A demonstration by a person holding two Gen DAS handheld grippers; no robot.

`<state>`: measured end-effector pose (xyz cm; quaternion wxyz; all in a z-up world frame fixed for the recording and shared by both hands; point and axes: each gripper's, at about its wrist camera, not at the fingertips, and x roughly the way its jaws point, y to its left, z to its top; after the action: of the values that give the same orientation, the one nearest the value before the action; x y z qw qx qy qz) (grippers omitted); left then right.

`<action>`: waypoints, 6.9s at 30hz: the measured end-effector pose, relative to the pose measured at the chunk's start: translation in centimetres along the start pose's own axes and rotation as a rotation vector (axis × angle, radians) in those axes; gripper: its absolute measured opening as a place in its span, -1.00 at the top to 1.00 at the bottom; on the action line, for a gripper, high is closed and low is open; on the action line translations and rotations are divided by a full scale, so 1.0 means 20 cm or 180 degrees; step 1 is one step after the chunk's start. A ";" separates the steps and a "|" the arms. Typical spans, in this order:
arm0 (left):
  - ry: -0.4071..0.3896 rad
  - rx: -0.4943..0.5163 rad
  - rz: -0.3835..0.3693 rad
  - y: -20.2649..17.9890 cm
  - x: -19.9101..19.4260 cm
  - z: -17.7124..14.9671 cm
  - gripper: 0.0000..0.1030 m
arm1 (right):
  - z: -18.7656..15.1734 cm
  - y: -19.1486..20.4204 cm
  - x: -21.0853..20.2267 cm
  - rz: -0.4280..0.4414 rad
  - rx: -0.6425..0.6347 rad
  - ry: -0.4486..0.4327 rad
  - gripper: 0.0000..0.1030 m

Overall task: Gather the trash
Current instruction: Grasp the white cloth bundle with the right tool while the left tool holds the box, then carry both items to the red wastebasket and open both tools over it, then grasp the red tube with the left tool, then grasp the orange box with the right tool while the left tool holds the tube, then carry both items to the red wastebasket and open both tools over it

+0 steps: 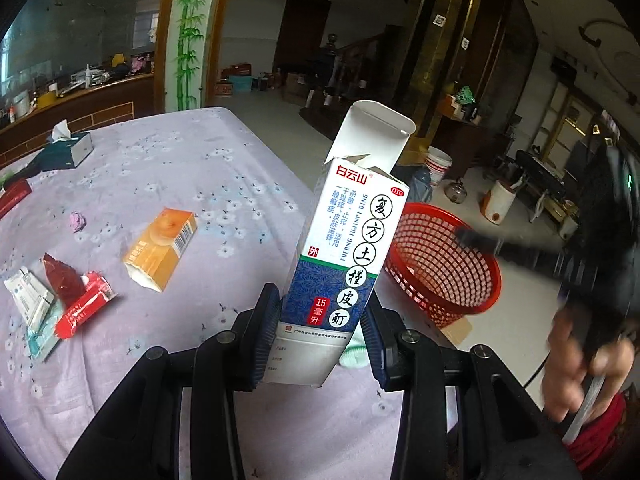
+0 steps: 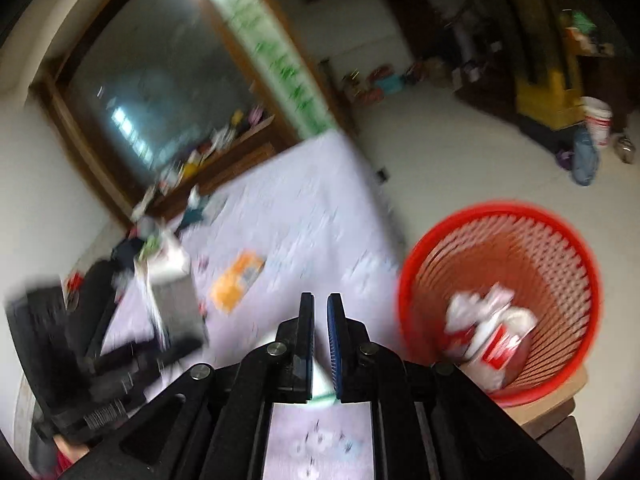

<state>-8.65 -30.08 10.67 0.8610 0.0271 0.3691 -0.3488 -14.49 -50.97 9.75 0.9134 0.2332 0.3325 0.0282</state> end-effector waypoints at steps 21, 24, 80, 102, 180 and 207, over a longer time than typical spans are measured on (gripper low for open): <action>-0.0007 -0.0083 0.0236 0.06 -0.03 0.03 0.24 | -0.11 -0.03 0.15 0.0007 -0.0240 0.0180 0.90; 0.0040 0.0032 0.0136 -0.02 0.02 0.06 0.24 | -0.04 -0.13 -0.03 -0.0223 -0.0057 -0.0154 0.90; 0.0476 0.0673 0.1721 0.74 0.13 -0.19 0.20 | -0.14 0.49 0.34 0.0037 -0.0303 0.0517 0.09; -0.0290 -0.0647 0.0415 0.91 -0.41 -0.28 0.68 | 0.10 0.70 0.97 -0.0337 0.0008 0.0952 -0.35; -0.0387 -0.0627 0.0575 0.75 -0.36 -0.38 0.68 | -0.30 0.78 0.57 -0.0197 -0.0750 0.0381 0.56; -0.0265 -0.0360 0.0418 0.51 -0.26 -0.27 0.68 | -0.29 0.49 0.28 -0.0201 -0.0367 0.0121 0.56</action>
<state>-8.19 -17.71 7.98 0.8968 -0.0120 0.3496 -0.2710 -12.74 -38.81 6.97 0.9193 0.1691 0.3548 0.0229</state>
